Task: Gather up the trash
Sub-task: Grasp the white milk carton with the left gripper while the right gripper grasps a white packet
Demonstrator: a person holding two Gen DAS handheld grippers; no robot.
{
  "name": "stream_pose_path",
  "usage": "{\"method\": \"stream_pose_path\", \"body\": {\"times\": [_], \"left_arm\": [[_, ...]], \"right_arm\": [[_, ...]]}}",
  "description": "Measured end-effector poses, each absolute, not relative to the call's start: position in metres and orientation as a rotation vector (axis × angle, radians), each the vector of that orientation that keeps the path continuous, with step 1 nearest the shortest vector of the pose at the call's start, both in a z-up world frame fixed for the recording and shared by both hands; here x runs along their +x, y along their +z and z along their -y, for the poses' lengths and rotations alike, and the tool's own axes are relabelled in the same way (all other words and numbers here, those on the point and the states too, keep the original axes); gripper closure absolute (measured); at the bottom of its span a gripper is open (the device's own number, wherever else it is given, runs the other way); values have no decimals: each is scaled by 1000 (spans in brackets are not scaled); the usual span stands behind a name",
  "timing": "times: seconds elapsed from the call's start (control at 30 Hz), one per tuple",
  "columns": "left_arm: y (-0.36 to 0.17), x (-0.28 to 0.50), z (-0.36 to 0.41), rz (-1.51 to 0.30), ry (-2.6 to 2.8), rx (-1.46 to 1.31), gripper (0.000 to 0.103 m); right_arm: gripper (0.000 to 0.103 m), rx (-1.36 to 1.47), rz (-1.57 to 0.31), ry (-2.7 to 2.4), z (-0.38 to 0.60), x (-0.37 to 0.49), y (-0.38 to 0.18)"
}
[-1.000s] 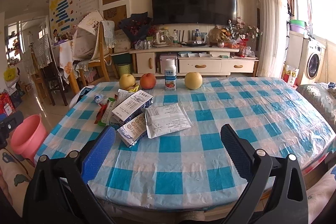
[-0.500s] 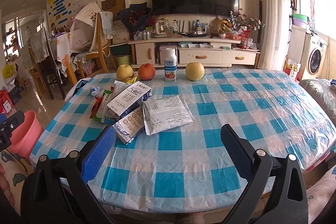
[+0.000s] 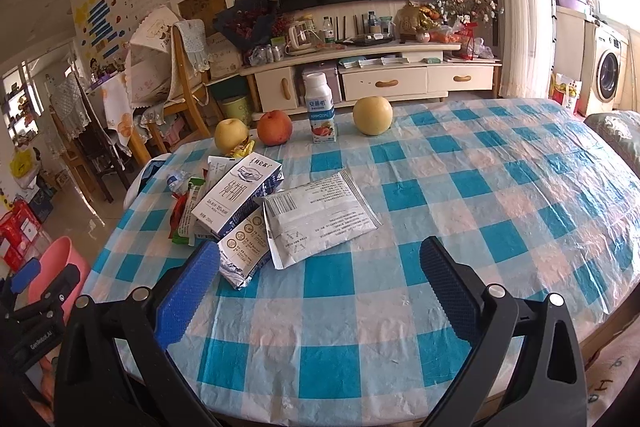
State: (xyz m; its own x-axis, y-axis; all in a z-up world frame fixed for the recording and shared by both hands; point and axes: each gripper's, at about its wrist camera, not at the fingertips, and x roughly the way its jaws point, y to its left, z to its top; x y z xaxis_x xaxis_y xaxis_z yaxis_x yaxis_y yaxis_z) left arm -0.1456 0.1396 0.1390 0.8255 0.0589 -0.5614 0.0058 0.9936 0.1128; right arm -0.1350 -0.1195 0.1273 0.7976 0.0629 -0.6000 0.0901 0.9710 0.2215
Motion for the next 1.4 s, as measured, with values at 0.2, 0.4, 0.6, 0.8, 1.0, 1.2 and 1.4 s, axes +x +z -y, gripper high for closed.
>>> {"method": "stream_pose_path", "body": {"times": [0.2,0.4,0.6,0.8,1.0,1.2,1.4], "left_arm": [[129,-119,-123,-601,-90,146,4],[115,-91,-102,-617,-197,202,4],[106,-62,-74,-613,-241,280,4],[89,-31,-43,-622,-255,394,4],[79,-7,-26,-647,-267,472,4],[66,13,-17,-692,-255,507,4],[59,24,-16,-730,-263,460,28]], "right_arm": [[5,408,-750,35,145,-101,111],[23,575,-894,90,163,-62,86],[23,777,-1037,169,168,-25,56],[23,934,-1149,142,178,-1,28],[21,986,-1154,146,181,10,27],[17,977,-1158,102,184,27,23],[13,940,-1181,81,180,41,18]]}}
